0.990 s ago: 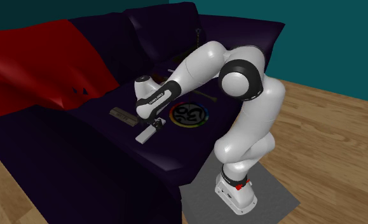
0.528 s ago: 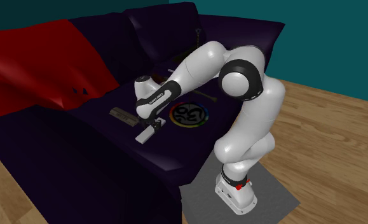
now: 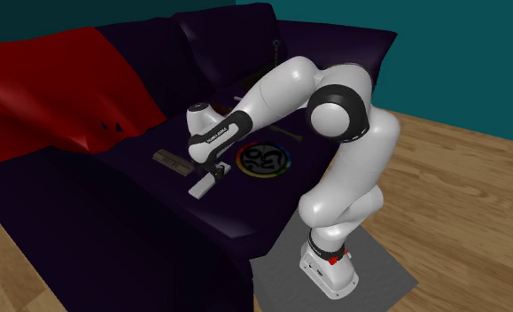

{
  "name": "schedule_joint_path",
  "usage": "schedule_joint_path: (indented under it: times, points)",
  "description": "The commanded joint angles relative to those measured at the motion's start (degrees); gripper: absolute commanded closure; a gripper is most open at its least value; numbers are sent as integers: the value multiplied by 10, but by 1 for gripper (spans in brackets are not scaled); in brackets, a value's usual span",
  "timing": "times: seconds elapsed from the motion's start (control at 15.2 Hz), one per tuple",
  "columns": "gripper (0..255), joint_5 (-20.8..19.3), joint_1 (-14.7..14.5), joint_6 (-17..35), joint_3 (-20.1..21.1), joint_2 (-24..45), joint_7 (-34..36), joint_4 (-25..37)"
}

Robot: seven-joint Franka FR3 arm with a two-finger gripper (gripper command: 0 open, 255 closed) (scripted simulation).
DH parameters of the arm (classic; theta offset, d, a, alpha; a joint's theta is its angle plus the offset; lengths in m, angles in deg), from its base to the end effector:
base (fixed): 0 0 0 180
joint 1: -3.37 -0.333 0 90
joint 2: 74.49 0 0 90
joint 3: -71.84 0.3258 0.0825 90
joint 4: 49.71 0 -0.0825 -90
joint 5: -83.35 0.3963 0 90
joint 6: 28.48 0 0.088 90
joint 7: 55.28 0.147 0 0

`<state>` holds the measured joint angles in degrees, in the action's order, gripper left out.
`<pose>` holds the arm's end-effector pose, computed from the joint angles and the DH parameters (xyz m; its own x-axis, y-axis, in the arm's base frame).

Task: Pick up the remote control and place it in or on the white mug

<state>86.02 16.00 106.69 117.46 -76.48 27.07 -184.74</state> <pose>0.4274 0.2787 0.3023 0.6263 -0.7796 -0.0052 -0.7794 -0.6259 -0.0279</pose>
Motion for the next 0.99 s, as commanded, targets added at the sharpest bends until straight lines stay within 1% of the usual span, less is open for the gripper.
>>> schedule_joint_path:
  times: [0.0,0.46,0.92]
  points:
    - [255,14,-1,-17,-1,-15,-10,6]
    - [255,48,-4,-75,-11,-57,-36,31]
    - [255,68,-8,-132,-24,-90,-52,62]
